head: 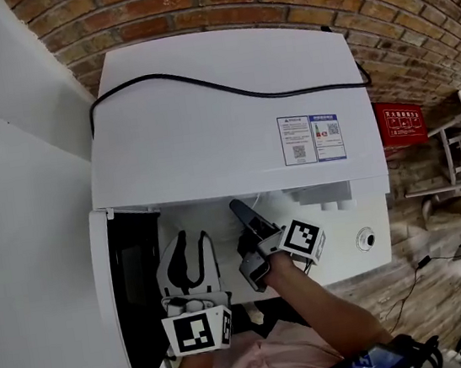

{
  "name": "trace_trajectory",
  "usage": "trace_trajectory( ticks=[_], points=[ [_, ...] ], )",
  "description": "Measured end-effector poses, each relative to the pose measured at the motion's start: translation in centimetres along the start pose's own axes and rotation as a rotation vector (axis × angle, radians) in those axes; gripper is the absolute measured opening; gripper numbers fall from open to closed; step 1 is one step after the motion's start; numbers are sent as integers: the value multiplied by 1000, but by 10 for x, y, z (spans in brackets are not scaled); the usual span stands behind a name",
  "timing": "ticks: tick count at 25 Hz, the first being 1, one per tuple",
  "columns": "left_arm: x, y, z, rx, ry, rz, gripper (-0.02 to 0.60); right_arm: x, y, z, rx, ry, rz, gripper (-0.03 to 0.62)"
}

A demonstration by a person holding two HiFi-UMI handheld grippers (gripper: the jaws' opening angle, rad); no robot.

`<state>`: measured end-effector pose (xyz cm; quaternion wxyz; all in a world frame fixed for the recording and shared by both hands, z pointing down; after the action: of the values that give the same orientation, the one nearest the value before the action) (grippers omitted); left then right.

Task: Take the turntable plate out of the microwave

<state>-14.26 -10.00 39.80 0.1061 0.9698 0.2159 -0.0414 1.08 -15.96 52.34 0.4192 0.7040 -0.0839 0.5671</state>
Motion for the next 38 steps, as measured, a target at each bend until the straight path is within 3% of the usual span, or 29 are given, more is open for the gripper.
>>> trace_trajectory(
  ticks=[4, 7, 11, 17, 22, 26, 31, 34, 38],
  points=[
    [1, -1, -1, -2, 2, 1, 135, 1, 12, 8, 3, -37, 69, 215],
    [1, -2, -2, -3, 2, 5, 135, 4, 10, 7, 7, -64, 58, 171],
    [3, -4, -2, -4, 4, 8, 136, -2, 2, 5, 34, -132, 102, 44],
    [7, -6, -1, 1, 12, 8, 135, 7, -12, -6, 32, -102, 146, 37],
    [10, -9, -2, 1, 14, 9, 135, 17, -20, -12, 22, -140, 157, 51],
    [9, -12, -2, -3, 14, 16, 135, 15, -12, -15, -21, -113, 234, 173],
    [5, -13, -2, -4, 19, 26, 136, 9, -4, -19, -38, -122, 303, 145],
    [4, -16, -2, -6, 22, 35, 135, 9, -2, -23, -53, -154, 283, 35],
    [5, -19, 2, -3, 30, 43, 137, 9, -4, -25, -67, -134, 276, 29]
  ],
)
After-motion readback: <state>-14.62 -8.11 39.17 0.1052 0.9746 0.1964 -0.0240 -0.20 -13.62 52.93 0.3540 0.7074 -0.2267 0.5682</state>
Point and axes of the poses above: the fingertips, and each gripper's own axes: y forward along the fingers, x to its right, z out of its top, the point moved 7 cm from there along -y, backward along the fingers, and after that the axes turned 14 degrees about -z, right-handed, at the moved point
